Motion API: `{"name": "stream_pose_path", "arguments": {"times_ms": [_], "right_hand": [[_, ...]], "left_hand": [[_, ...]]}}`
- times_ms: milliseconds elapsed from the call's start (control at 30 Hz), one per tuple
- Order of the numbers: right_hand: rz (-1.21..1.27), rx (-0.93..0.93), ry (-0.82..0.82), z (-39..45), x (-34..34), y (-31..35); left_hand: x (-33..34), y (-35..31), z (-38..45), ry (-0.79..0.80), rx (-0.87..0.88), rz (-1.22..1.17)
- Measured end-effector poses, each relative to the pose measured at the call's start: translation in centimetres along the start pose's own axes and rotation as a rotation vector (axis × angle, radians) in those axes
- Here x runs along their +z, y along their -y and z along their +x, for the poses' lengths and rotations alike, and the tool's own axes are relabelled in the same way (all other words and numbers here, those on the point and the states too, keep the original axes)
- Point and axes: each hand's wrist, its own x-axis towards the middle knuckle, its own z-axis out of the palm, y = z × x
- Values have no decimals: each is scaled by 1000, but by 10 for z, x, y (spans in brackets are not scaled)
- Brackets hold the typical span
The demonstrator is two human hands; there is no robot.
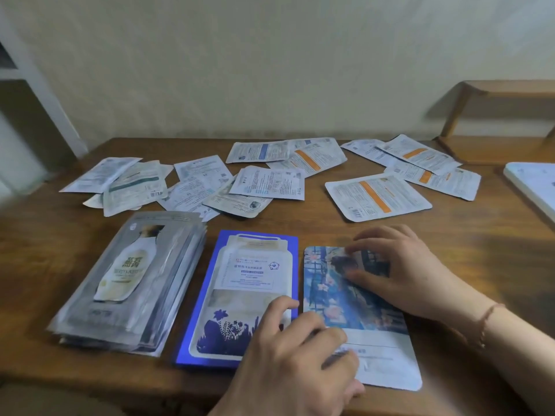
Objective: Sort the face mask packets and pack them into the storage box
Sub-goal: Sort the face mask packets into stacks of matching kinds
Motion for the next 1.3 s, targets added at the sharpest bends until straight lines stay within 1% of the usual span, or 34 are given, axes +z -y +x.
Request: {"name": "stream_pose_path", "arguments": {"times_ms": [200, 467, 633, 667, 733, 800, 833, 867, 900, 933, 1000, 1100, 1167, 1233, 1300], "right_hand": [[-96, -36, -30, -2, 13, -2], [-168, -77, -86, -5, 23, -8], [-162, -109, -137, -7, 27, -13], [-145, -125, -170, -6, 26, -12], [-79, -142, -270, 0, 18, -7], [-4, -158, -348, 12, 6, 7], [15, -178, -359, 20, 0, 17], [17, -200, -358, 29, -5, 29], [2, -225, -357, 39, -7, 39], [-27, -246, -352, 51, -8, 49], [-104, -254, -290, 77, -7, 64], [-209, -200, -113, 116, 0, 74], [-251, -167, -22, 136, 4, 77], [-267, -163, 11, 149, 7, 80], [-260, -203, 14, 156, 11, 82]], "left_hand": [[7, -1, 4, -125, -60, 26], [4, -1, -1, -57, -69, 36], [-3, -2, -4, 33, -64, 0], [-8, 1, -1, 12, -70, -25], [-22, 12, 9, -120, -128, -107], [-41, 31, 20, -305, -247, -190], [-53, 41, 26, -351, -324, -193], [-68, 51, 32, -330, -416, -165], [-82, 60, 39, -256, -520, -113], [-94, 69, 46, -144, -610, -57], [-107, 92, 55, 72, -706, 4], [-109, 129, 73, 364, -718, 17], [-104, 155, 81, 511, -725, -41], [-99, 189, 81, 602, -762, -76], [-98, 229, 72, 638, -814, -21]]}}
